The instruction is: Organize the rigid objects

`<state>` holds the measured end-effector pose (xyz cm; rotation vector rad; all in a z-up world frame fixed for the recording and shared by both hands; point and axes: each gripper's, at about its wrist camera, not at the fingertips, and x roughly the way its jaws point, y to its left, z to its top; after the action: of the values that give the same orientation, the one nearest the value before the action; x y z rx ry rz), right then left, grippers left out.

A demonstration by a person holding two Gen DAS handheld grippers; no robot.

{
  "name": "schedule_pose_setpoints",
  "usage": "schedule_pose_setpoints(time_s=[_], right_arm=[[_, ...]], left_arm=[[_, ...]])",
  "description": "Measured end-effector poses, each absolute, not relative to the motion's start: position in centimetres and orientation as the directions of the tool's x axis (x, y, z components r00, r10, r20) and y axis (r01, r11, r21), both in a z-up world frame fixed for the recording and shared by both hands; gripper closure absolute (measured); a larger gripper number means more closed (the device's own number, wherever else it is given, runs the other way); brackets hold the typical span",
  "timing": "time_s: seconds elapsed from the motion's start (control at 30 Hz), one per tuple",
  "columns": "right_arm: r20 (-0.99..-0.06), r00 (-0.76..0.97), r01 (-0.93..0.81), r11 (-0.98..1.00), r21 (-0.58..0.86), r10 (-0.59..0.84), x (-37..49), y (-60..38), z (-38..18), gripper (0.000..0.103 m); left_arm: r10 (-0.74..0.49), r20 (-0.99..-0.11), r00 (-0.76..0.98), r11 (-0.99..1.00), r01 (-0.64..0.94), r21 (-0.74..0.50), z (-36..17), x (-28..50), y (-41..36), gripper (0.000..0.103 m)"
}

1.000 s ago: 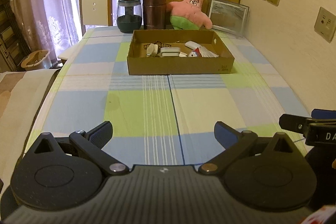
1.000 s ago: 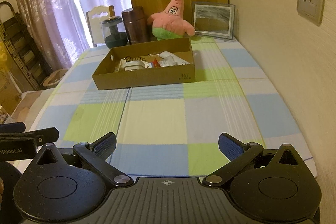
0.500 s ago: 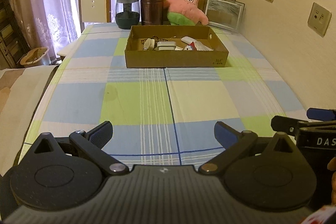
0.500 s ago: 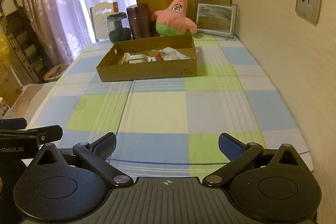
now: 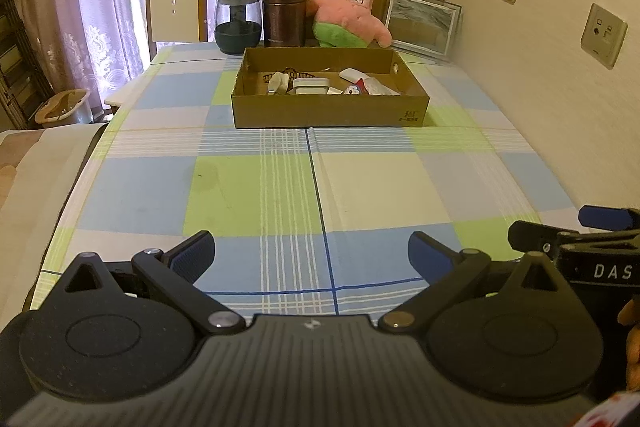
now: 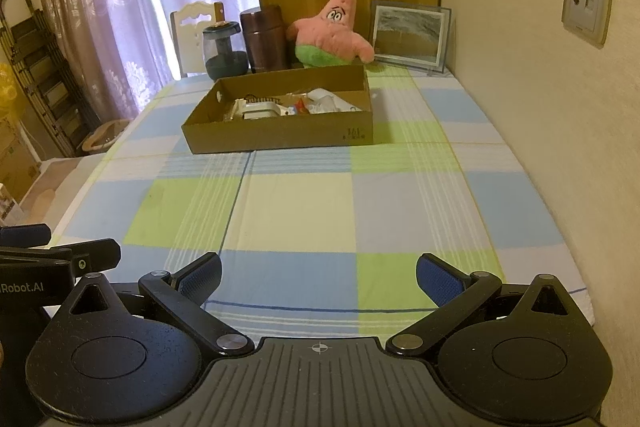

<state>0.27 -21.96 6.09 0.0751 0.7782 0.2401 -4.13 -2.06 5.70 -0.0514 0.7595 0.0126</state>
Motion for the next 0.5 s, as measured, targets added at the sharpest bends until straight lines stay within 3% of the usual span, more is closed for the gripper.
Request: schedule_pose_setpoints(time_s=[0.5], right_arm=[[-0.69, 0.682, -0.187, 0.97, 0.155, 0.242, 0.38, -22.23, 5.98, 0.002]], left_arm=[[-0.013, -0.69, 0.723, 0.998, -0.028, -0.048, 5.57, -4.17, -2.2, 0.002]])
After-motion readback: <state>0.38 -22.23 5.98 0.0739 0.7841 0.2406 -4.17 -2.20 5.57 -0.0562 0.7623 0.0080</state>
